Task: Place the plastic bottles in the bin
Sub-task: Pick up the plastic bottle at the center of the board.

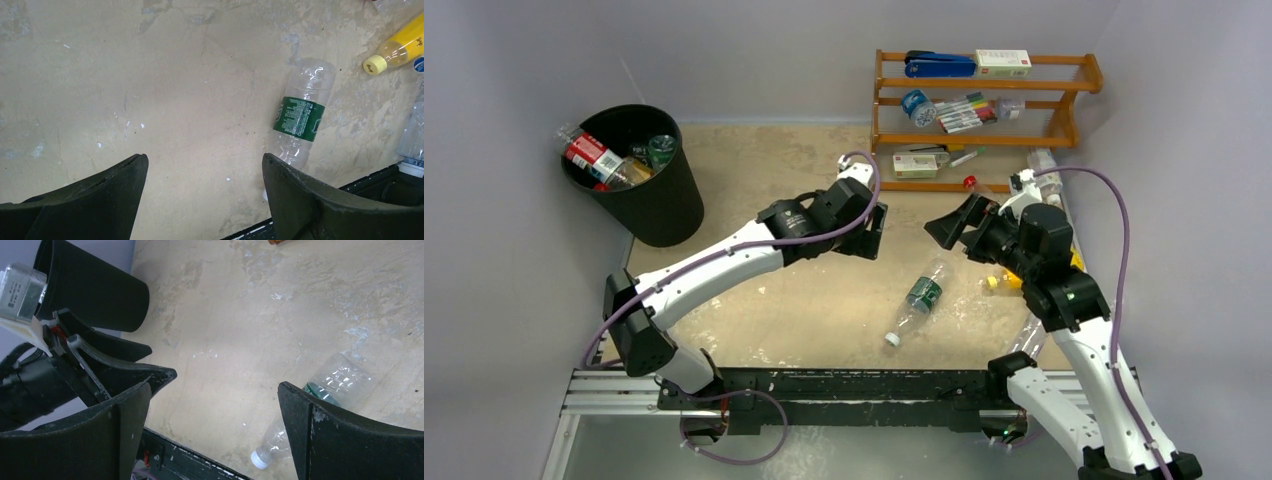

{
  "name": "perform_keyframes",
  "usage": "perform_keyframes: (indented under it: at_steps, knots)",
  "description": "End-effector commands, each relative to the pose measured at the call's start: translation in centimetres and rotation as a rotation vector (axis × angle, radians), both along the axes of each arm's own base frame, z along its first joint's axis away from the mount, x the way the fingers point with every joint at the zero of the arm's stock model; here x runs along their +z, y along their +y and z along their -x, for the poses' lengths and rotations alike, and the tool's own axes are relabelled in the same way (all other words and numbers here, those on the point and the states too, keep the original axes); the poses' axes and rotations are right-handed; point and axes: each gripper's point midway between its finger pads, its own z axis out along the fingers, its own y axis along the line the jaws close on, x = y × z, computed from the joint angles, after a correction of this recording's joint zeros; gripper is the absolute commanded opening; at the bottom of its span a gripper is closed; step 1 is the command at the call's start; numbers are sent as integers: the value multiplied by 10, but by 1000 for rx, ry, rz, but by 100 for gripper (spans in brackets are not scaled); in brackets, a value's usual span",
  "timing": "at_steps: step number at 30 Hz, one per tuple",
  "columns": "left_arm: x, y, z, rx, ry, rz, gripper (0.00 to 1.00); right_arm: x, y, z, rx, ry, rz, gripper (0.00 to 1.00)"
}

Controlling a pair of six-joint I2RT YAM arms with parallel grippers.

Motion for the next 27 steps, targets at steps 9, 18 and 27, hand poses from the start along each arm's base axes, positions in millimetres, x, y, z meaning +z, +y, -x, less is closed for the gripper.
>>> perform_keyframes:
  at_steps: [9,18,27]
  knots:
    - [2,-15,-3,89,-41,64,84,3,10,3,118,-53,48,100]
    - [-20,-30,9,41,33,37,85,-22,9,19,184,-4,111,100]
    - [-42,-23,17,77,41,46,85,-65,7,14,177,58,138,100]
